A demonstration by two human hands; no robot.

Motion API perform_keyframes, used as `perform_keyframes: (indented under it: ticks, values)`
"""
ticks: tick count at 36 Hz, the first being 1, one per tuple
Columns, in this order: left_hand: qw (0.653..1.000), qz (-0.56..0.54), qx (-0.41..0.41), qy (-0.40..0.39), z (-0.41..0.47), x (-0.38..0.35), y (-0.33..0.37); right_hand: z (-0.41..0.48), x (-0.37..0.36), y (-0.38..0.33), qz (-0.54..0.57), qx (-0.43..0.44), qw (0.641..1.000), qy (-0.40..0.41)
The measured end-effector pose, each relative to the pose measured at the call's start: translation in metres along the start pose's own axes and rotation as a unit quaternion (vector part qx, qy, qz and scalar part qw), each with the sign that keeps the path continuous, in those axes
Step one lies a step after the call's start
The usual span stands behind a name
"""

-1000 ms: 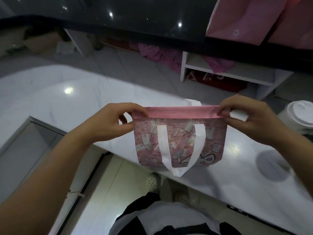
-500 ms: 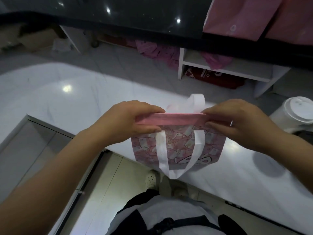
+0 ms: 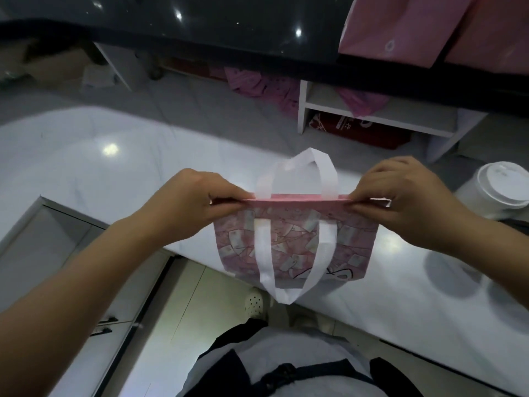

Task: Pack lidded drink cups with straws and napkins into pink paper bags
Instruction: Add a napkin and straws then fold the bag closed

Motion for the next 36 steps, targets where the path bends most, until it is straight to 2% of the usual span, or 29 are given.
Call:
perform_keyframes:
  ticks: [7,12,16,23,31,36]
  values:
    - [0.999,-0.024,0.037,-0.006,-0.011,0.015,-0.017,-0.017,0.011,0.022,-0.011,-0.022,1.0,-0.015]
    - [1.0,-0.022,0.006,0.02,-0.01,0.017,-0.016,-0.02,0.015,0.028,-0.015,-0.024,0.999,-0.037]
    - [0.998,-0.034,-0.02,0.049,-0.003,0.021,-0.017,-0.017,0.02,0.03,-0.035,-0.029,0.999,-0.023]
    - [0.995,-0.055,0.003,0.083,0.004,0.022,-0.028,0.007,0.021,0.031,-0.068,-0.032,0.997,-0.008]
    - [0.989,-0.046,-0.029,0.136,-0.022,0.011,0.002,0.046,-0.001,0.041,-0.012,-0.235,0.971,0.051]
    - [0.974,-0.112,0.013,0.199,-0.049,-0.016,0.024,0.068,-0.03,0.038,0.08,-0.31,0.944,0.078]
Point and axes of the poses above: each hand's wrist, its own z-axis towards the middle knuckle, its own x-axis out of the back of the hand, y = z × x, the point moved 4 cm from there along z, towards the middle knuckle, and after that the axes turned 14 degrees about y, right-handed, at the moved point
